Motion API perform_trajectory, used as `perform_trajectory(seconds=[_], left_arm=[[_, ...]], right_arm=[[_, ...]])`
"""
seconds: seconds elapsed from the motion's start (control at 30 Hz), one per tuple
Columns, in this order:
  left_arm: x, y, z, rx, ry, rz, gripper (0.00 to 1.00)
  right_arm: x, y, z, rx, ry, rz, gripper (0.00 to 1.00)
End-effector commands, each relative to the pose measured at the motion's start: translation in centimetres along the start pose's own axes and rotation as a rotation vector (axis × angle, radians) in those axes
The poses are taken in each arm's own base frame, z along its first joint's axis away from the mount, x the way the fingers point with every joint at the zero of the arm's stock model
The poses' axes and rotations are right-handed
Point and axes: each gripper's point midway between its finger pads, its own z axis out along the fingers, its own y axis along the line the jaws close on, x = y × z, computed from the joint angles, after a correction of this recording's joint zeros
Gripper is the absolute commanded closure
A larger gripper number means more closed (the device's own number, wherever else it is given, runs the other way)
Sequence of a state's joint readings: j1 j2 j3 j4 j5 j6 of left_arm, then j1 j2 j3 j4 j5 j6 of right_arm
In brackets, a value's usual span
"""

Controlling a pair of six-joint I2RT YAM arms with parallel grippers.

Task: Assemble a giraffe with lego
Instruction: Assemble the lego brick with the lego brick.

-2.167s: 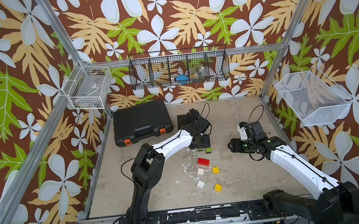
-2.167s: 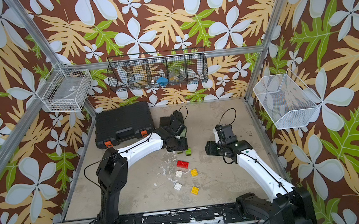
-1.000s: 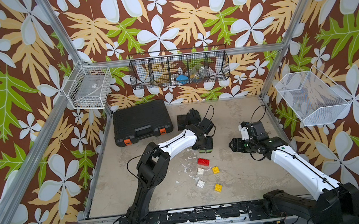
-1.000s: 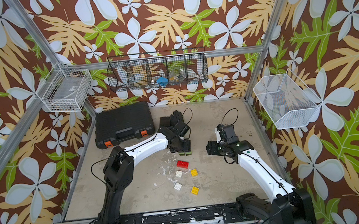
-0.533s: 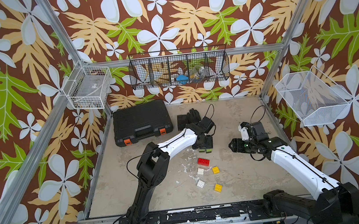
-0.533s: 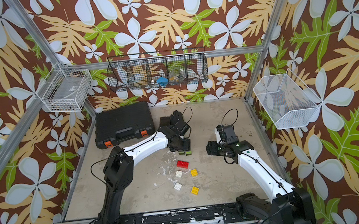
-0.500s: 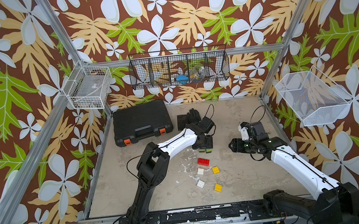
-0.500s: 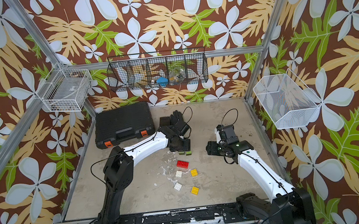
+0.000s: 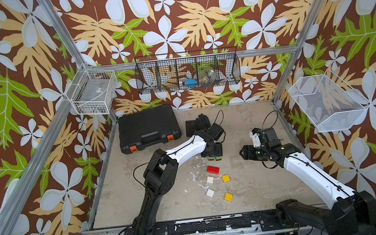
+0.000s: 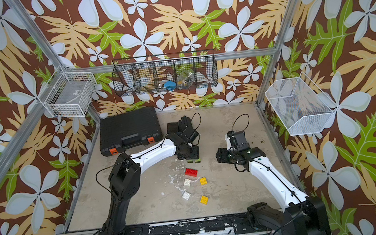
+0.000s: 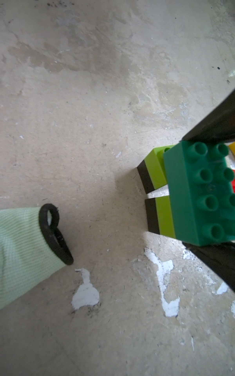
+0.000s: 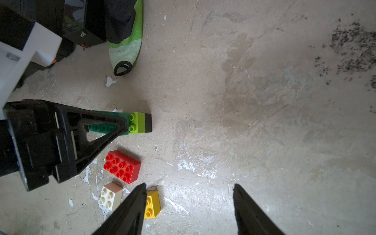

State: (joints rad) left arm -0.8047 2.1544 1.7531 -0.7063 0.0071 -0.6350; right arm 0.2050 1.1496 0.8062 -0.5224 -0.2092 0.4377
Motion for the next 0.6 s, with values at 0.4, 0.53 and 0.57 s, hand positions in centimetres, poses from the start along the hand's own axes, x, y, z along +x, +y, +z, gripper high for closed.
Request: perform_trajectory(seconds=[0.4, 0.53, 0.57], left_arm=[[1.5, 2.3, 0.7, -0.069, 0.067, -0.011, 0.52], [2.1, 2.7, 1.1, -0.09, 0.094, 0.022, 0.52], [2.2, 2.9, 1.2, -0.097, 0.1, 0.032, 0.52]], right_arm=[[-1.1, 0.4, -0.3, -0.02, -0.039, -0.009, 0.3], [-1.2, 0.5, -0.2, -0.03, -0.041, -0.01, 0.3], [-1.3, 0.6, -0.2, -0.033, -0.04, -0.012, 0.3]])
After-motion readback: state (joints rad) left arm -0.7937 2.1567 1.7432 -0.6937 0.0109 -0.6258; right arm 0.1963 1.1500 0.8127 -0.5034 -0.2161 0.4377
